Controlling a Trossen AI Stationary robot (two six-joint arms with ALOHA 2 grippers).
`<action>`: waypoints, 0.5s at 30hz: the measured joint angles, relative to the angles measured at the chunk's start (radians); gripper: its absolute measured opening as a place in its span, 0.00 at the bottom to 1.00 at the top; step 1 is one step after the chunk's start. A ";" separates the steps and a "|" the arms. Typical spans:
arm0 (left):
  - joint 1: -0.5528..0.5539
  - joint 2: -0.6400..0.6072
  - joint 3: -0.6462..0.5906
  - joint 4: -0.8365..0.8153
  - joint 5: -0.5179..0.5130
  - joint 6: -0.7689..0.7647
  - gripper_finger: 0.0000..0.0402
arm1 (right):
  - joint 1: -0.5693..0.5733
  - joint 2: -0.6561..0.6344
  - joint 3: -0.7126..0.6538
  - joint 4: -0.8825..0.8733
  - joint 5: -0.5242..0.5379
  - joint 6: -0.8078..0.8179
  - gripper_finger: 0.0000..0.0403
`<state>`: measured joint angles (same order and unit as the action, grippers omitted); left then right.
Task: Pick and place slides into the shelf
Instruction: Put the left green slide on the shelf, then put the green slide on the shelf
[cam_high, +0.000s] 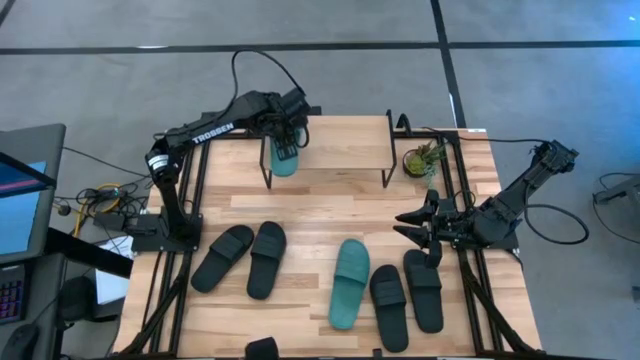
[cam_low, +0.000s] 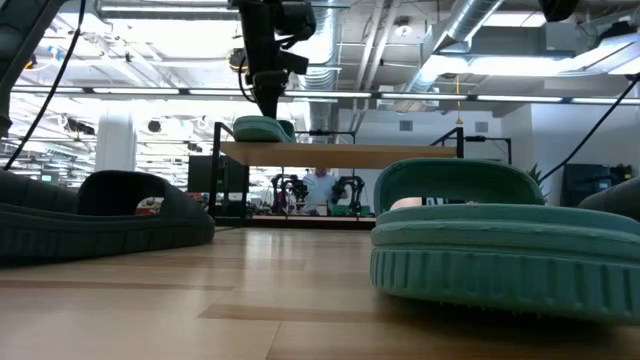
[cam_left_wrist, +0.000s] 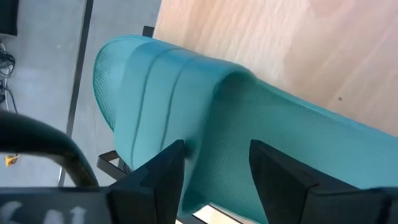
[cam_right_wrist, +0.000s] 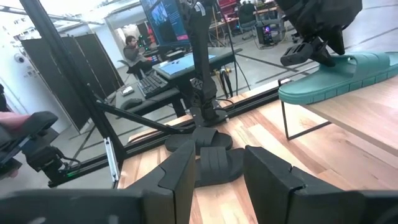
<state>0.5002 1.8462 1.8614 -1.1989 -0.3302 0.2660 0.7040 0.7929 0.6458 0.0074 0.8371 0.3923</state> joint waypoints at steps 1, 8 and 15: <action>-0.004 0.000 0.000 -0.001 0.000 -0.004 0.42 | 0.000 0.000 0.000 0.000 0.000 0.000 0.30; -0.040 0.000 0.000 -0.002 0.003 -0.020 0.42 | 0.000 0.000 0.000 0.000 0.000 0.000 0.30; -0.077 0.000 0.000 -0.002 -0.054 -0.025 0.42 | 0.000 0.000 0.000 -0.001 0.000 0.000 0.30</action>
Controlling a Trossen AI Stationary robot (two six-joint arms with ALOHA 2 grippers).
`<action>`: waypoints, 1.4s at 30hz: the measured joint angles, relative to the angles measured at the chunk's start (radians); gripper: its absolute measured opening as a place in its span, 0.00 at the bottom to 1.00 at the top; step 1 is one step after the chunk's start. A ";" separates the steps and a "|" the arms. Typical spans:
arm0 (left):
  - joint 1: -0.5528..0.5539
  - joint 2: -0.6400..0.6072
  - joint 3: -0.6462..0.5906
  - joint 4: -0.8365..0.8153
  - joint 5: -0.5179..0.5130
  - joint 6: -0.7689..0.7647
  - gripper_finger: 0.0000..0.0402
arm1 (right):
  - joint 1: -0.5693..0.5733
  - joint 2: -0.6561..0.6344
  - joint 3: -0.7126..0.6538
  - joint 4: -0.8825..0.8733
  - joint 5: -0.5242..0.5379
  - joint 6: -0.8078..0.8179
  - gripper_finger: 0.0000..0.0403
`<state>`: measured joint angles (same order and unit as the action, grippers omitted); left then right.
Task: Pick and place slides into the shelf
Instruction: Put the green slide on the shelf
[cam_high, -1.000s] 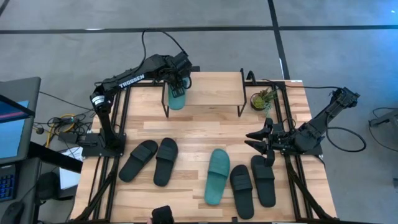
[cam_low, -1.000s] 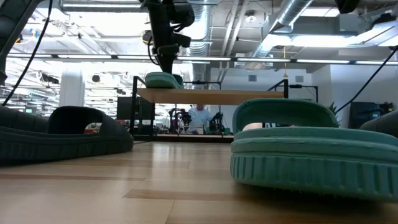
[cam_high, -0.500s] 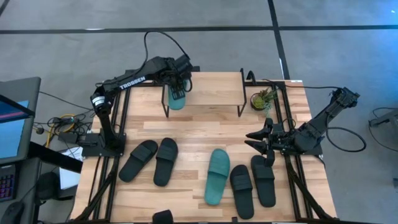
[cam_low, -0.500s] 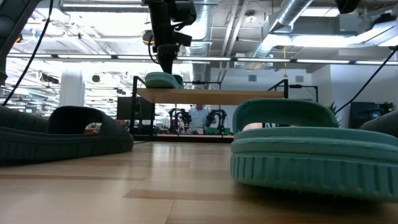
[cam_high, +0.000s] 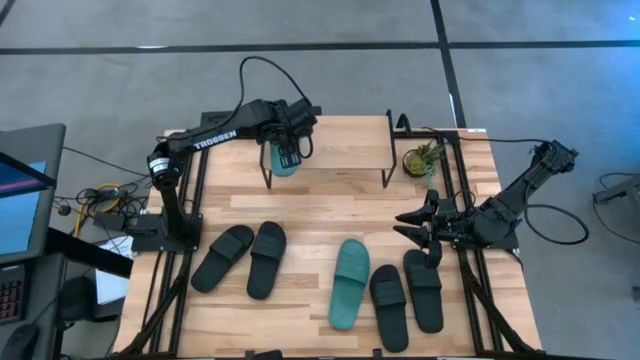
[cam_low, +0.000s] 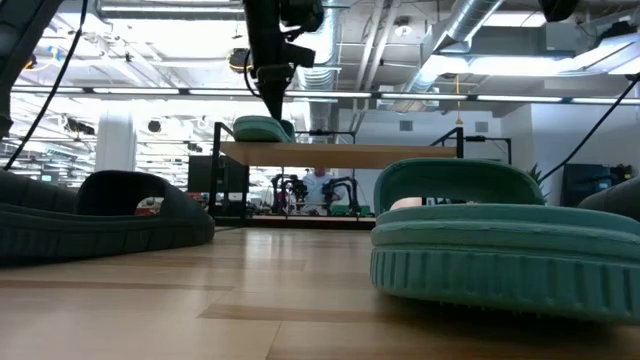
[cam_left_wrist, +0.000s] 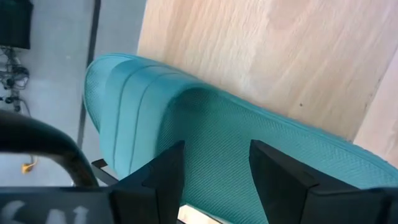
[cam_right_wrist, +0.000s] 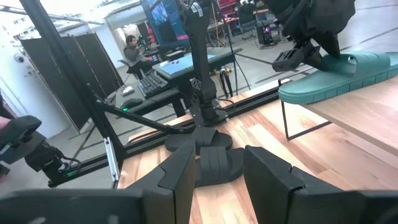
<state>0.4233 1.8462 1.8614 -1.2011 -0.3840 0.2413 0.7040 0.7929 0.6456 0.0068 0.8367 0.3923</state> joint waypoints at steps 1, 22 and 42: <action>-0.005 0.000 0.000 -0.001 -0.008 0.000 0.42 | 0.000 0.000 0.000 0.000 0.000 0.000 0.30; -0.281 -0.022 0.089 -0.233 0.179 -0.306 0.42 | 0.001 0.000 0.000 -0.144 -0.033 0.105 0.30; -0.858 -0.079 0.089 -0.190 -0.301 -0.683 0.42 | 0.002 0.099 0.000 -0.110 -0.243 0.191 0.30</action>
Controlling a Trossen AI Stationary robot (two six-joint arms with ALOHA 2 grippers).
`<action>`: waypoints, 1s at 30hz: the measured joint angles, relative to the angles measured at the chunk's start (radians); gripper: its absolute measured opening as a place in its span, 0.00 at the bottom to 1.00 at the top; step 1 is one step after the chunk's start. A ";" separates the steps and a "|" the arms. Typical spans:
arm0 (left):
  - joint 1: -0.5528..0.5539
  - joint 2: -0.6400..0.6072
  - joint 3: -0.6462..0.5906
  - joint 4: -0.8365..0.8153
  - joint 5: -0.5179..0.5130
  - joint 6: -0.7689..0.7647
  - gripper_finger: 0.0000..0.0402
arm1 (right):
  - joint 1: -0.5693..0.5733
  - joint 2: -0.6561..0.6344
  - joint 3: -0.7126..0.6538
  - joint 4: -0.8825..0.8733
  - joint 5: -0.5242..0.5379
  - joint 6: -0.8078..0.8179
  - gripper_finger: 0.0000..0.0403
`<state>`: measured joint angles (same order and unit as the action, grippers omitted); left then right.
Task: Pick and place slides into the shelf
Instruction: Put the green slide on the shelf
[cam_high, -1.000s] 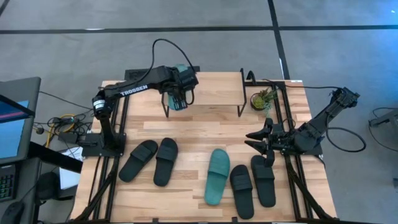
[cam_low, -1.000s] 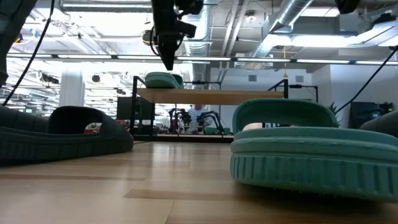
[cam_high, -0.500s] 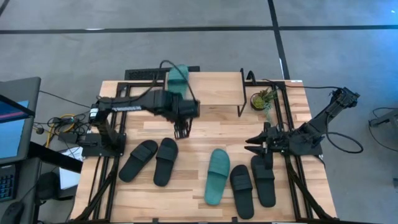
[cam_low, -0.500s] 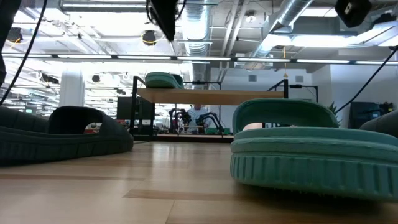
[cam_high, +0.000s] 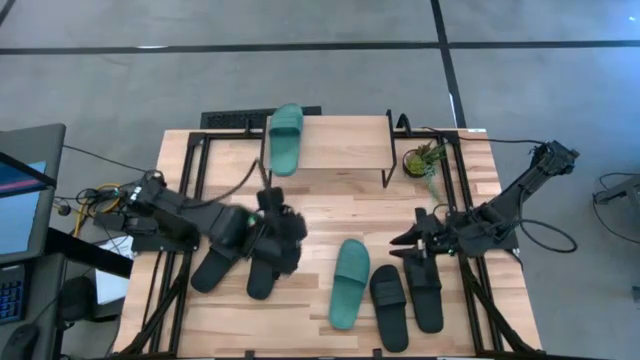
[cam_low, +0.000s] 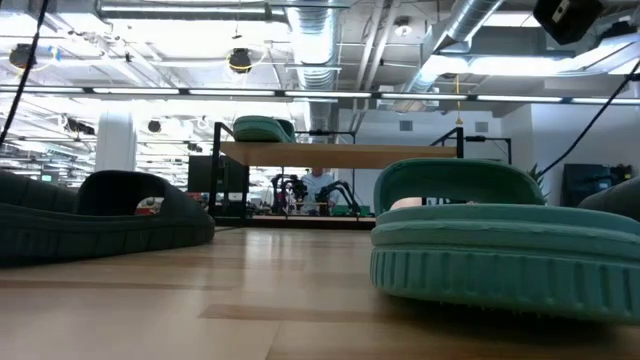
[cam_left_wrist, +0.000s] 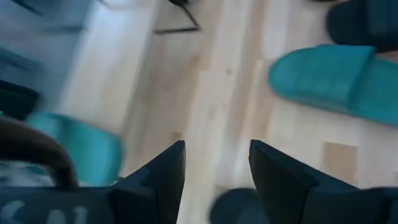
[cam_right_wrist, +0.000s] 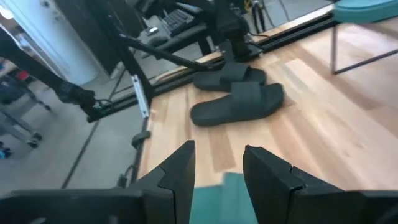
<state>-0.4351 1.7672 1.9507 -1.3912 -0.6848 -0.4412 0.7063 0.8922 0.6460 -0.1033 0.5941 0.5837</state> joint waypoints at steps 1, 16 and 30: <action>-0.029 0.000 0.000 -0.027 -0.059 -0.020 0.42 | 0.000 0.025 0.000 0.042 -0.004 -0.005 0.30; -0.296 -0.196 -0.225 -0.180 -0.289 -0.250 0.42 | -0.017 0.539 0.337 0.066 0.042 -0.008 0.30; -0.433 -0.561 -0.673 0.056 -0.401 -0.481 0.42 | -0.014 0.938 0.816 -0.641 0.129 0.328 0.30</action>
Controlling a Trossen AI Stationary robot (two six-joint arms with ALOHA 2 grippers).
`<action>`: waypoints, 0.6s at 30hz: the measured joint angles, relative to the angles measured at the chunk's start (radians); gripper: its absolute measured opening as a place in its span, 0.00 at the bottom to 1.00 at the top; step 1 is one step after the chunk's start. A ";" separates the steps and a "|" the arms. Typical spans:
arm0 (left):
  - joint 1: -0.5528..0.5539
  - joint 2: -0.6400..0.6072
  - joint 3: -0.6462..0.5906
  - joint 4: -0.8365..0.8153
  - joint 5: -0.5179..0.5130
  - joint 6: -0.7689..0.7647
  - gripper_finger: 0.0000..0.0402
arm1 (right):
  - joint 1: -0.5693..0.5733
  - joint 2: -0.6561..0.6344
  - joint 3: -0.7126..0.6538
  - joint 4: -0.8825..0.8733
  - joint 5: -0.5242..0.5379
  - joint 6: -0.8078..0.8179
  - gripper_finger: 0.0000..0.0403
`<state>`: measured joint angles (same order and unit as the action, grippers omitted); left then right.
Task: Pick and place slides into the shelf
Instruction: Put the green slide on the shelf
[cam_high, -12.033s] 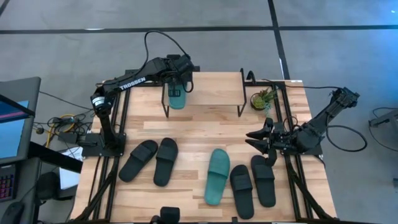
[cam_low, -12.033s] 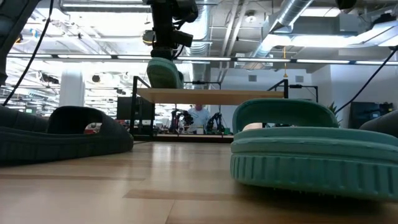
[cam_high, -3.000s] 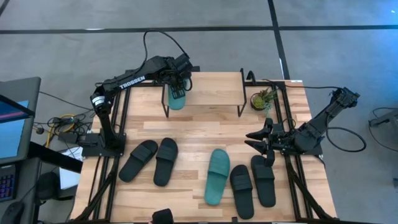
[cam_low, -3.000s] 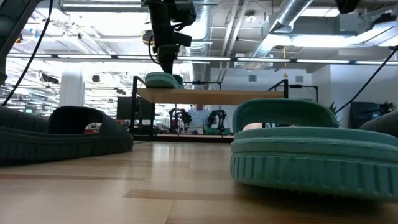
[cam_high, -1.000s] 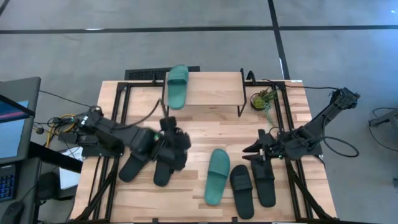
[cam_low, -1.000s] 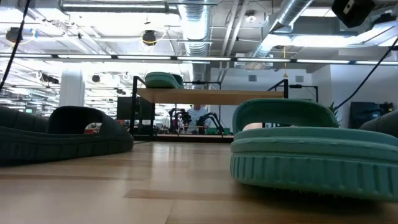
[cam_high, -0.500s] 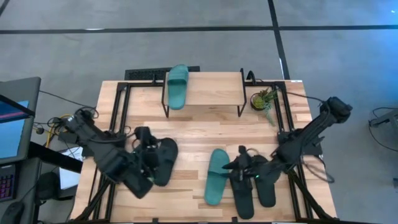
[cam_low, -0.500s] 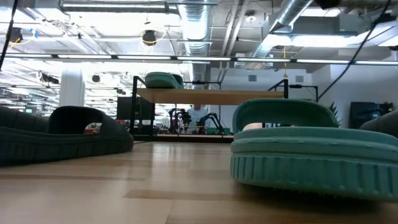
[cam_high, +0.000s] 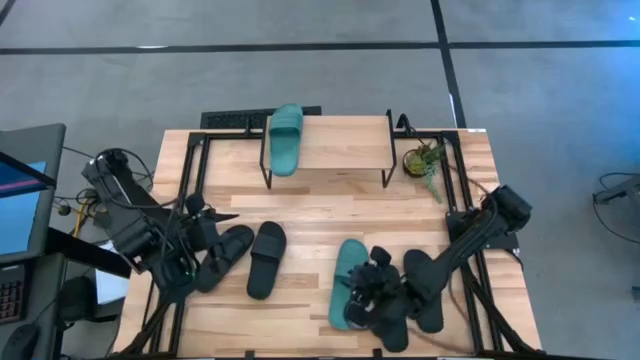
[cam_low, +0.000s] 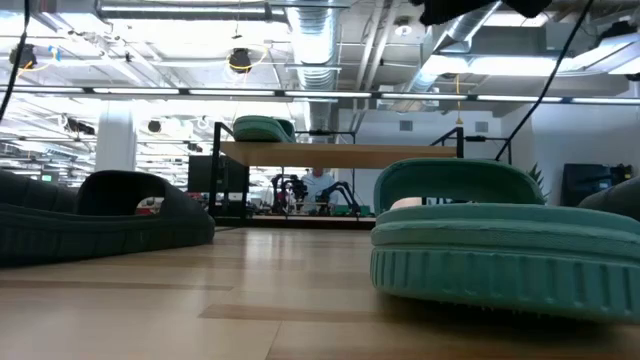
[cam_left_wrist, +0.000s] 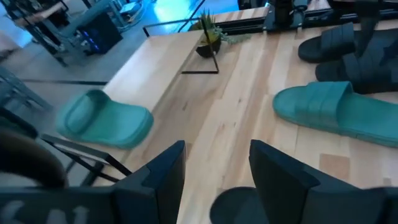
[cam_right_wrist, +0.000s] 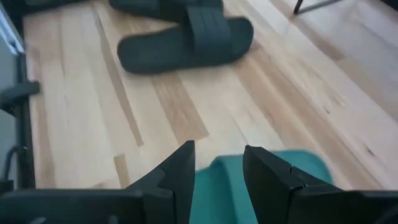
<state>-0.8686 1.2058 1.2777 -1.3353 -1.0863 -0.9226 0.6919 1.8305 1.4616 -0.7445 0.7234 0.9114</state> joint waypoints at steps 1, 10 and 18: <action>-0.003 -0.013 -0.028 0.017 0.002 -0.008 0.42 | -0.001 0.027 0.032 -0.034 0.001 0.011 0.30; -0.025 -0.058 -0.178 0.132 0.007 -0.038 0.42 | 0.000 0.229 0.247 -0.278 -0.022 0.034 0.30; -0.036 -0.058 -0.188 0.144 -0.002 -0.052 0.42 | 0.014 0.304 0.256 -0.383 -0.142 0.202 0.30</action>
<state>-0.9049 1.1477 1.0901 -1.1915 -1.0885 -0.9749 0.7058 2.1349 1.7172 -1.1275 0.5812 1.1134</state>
